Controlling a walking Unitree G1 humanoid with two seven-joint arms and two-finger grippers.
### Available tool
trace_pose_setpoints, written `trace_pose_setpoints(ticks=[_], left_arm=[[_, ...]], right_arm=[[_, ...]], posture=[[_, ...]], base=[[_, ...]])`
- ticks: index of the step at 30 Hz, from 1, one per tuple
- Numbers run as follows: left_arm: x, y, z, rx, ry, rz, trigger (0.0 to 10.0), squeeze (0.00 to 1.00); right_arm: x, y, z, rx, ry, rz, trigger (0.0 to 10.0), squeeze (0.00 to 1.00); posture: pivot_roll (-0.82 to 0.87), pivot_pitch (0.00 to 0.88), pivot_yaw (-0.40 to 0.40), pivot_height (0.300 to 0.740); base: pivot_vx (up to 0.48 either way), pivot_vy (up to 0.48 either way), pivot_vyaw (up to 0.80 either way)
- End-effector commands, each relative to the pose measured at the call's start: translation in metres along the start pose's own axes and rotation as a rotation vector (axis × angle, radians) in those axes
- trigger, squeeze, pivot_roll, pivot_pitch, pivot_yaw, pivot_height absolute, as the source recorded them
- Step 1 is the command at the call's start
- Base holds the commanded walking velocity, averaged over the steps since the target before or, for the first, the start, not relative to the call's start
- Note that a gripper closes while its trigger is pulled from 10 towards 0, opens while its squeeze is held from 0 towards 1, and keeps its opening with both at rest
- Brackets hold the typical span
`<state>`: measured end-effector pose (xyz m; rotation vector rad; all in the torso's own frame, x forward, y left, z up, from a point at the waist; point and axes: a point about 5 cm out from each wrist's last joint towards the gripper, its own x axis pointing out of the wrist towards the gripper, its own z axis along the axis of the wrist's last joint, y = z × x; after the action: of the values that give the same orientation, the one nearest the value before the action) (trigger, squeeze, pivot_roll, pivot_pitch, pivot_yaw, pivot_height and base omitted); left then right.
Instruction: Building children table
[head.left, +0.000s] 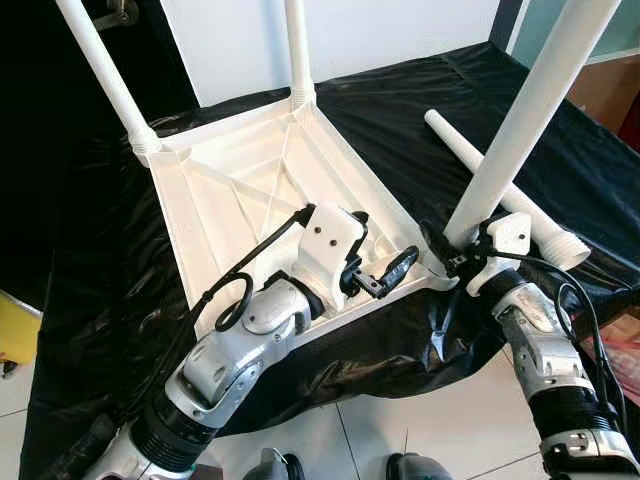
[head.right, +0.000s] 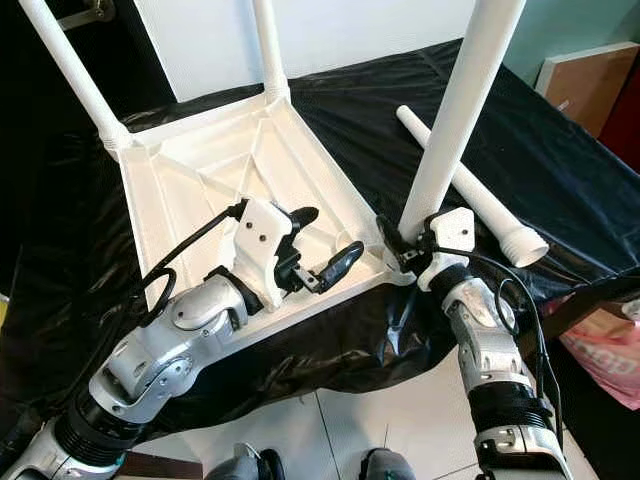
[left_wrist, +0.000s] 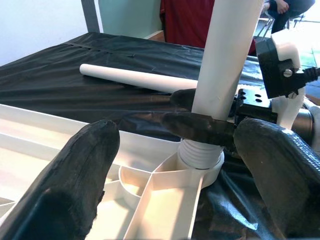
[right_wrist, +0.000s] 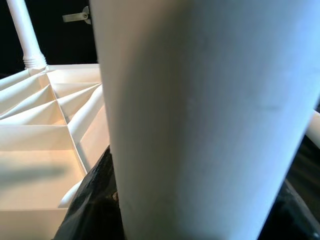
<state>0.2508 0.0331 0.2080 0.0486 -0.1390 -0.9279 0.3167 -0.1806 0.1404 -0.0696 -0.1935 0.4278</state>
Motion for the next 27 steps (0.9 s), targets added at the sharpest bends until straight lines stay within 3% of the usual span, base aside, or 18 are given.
trace_pose_setpoints(ticks=[1, 15, 23, 27], left_arm=[[-0.002, -0.014, 0.001, 0.015, 0.008, -0.217, 10.0, 0.0], [-0.001, -0.013, 0.004, 0.016, 0.004, -0.215, 10.0, 0.0], [-0.002, -0.012, 0.005, 0.017, 0.002, -0.206, 10.0, 0.0], [-0.002, -0.011, 0.005, 0.015, 0.0, -0.198, 10.0, 0.0]], right_arm=[[-0.011, 0.012, -0.038, 0.089, 0.195, 0.004, 10.0, 0.0], [-0.005, 0.011, -0.04, 0.145, 0.251, -0.05, 10.0, 0.0], [-0.005, 0.019, -0.038, 0.064, 0.227, -0.017, 10.0, 0.0], [-0.006, 0.03, -0.035, 0.036, 0.181, -0.087, 10.0, 0.0]], posture=[[-0.03, 0.143, 0.08, 0.74], [-0.03, 0.146, 0.078, 0.74], [-0.03, 0.149, 0.074, 0.74], [-0.03, 0.149, 0.072, 0.74]], base=[[0.0, 0.0, 0.0], [0.0, 0.0, 0.0], [0.0, 0.0, 0.0], [0.0, 0.0, 0.0]])
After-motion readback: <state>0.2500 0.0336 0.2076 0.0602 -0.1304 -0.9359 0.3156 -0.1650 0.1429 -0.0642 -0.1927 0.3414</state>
